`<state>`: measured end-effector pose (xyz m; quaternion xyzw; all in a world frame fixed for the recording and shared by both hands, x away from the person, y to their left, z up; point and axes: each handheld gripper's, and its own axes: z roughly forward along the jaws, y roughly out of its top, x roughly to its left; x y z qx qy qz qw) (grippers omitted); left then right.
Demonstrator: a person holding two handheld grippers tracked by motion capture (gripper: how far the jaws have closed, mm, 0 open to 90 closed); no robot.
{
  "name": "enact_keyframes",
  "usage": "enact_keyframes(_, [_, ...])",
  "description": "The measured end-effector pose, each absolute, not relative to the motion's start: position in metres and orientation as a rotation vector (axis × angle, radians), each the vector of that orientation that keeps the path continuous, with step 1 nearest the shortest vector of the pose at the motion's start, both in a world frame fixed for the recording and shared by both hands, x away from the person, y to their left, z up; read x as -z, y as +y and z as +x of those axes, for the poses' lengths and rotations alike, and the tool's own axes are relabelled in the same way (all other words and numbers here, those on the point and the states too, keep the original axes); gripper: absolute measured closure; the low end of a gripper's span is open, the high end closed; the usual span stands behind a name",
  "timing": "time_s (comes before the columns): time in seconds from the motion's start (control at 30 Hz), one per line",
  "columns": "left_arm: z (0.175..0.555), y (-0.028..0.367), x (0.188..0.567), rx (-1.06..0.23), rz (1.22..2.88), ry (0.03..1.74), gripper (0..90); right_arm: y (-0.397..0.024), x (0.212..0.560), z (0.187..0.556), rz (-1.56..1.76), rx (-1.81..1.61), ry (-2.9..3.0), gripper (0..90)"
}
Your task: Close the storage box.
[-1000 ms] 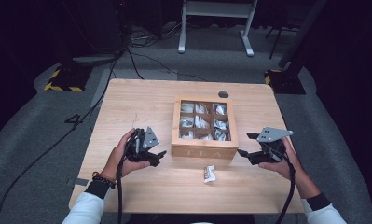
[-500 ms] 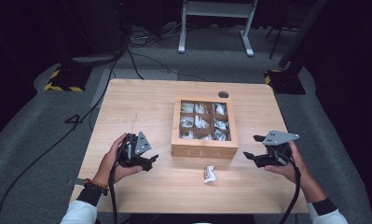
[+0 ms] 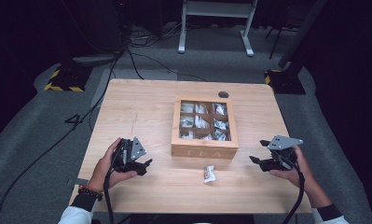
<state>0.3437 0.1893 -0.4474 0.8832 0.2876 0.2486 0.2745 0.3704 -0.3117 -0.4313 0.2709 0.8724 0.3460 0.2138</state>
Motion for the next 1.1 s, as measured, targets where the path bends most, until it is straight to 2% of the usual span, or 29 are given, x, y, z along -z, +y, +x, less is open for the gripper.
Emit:
enact_keyframes(0.47, [0.336, 0.209, 0.464, -0.658, 2.391, 0.826, 17.4, -0.343, 0.455, 0.361, 0.863, -0.924, 2.41, 23.6])
enact_keyframes(1.1, [0.329, 0.243, 0.49, -0.537, 2.371, 0.912, 17.4, -0.387, 0.486, 0.346, 1.051, -0.948, 2.368, 22.5])
